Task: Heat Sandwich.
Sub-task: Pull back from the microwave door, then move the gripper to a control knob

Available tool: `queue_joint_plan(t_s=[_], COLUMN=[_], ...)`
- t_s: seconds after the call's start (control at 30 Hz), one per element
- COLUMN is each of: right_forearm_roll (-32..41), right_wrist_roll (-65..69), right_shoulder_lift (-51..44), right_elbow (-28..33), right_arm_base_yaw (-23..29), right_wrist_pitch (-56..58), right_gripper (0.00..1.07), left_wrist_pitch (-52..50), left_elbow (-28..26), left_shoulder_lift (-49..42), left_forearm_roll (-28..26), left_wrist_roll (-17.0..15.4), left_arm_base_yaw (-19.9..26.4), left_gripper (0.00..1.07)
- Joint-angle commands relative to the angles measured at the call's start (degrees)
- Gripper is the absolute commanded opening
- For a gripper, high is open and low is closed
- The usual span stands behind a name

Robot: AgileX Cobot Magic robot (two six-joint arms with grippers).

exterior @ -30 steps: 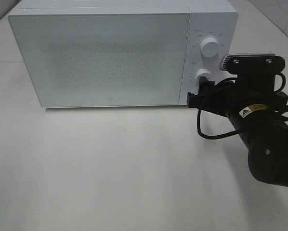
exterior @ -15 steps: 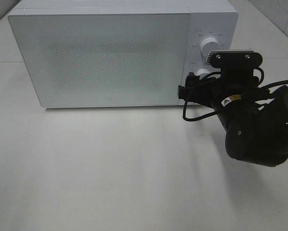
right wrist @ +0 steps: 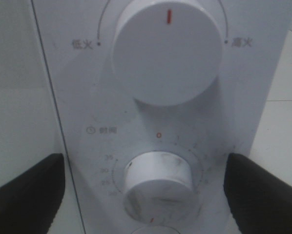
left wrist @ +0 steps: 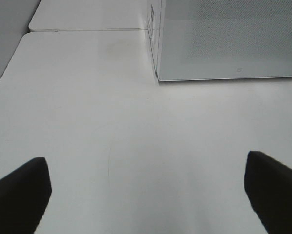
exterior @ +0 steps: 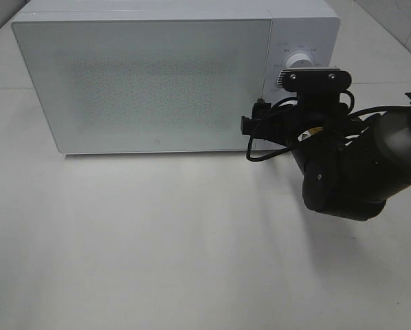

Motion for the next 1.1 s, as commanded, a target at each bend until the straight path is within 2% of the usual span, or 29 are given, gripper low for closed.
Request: queue_joint_plan(t_s=[0.03, 0.17, 0.23, 0.27, 0.3, 0.33, 0.37, 0.4, 0.43, 0.47, 0.5, 0.63, 1.1], right_forearm_roll=[-0.8, -0.9, -1.1, -1.1, -1.3, -1.3, -1.3, -1.3, -1.3, -1.3, -1.3, -1.4, -1.5], right_wrist_roll=[0.4, 0.4, 0.4, 0.4, 0.4, 0.4, 0.4, 0.4, 0.4, 0.4, 0.4, 0.4, 0.6], right_shoulder_lift=[-0.2, -0.2, -0.2, -0.2, -0.2, -0.2, -0.2, -0.2, -0.2, -0.2, -0.2, -0.2, -0.2], right_elbow=[-0.5, -0.5, -0.5, -0.5, -0.5, -0.5, -0.5, -0.5, -0.5, -0.5, -0.5, -0.5, -0.5], right_arm_base_yaw=[-0.6, -0.6, -0.6, -0.6, -0.6, -0.6, -0.6, -0.6, -0.6, -0.6, -0.6, -0.6, -0.6], right_wrist_pitch=[0.5, 0.5, 0.7, 0.7, 0.8, 0.8, 0.8, 0.8, 0.8, 0.8, 0.9, 1.1, 0.6], right_gripper=[0.84, 0.82, 0.73, 0.73, 0.68, 0.56, 0.48, 0.48, 0.42, 0.35, 0.22, 0.08, 0.09], left_wrist_pitch=[0.0, 0.0, 0.0, 0.0, 0.0, 0.0, 0.0, 0.0, 0.0, 0.0, 0.0, 0.0, 0.0], left_elbow=[0.2, 0.2, 0.2, 0.2, 0.2, 0.2, 0.2, 0.2, 0.2, 0.2, 0.2, 0.2, 0.2], left_shoulder_lift=[-1.7, -1.7, -1.7, -1.7, -1.7, -1.7, -1.7, -1.7, -1.7, -1.7, -1.7, -1.7, -1.7], left_forearm_roll=[-0.1, -0.1, -0.1, -0.1, -0.1, -0.1, -0.1, -0.1, -0.1, -0.1, -0.1, -0.1, -0.1], left_wrist_roll=[-0.1, -0.1, -0.1, -0.1, -0.1, -0.1, -0.1, -0.1, -0.1, -0.1, -0.1, -0.1, -0.1], left_arm_base_yaw=[0.0, 0.0, 0.0, 0.0, 0.0, 0.0, 0.0, 0.0, 0.0, 0.0, 0.0, 0.0, 0.0], left_gripper=[1.01, 1.01, 1.01, 1.01, 1.01, 1.01, 1.01, 1.01, 1.01, 1.01, 1.01, 1.01, 1.01])
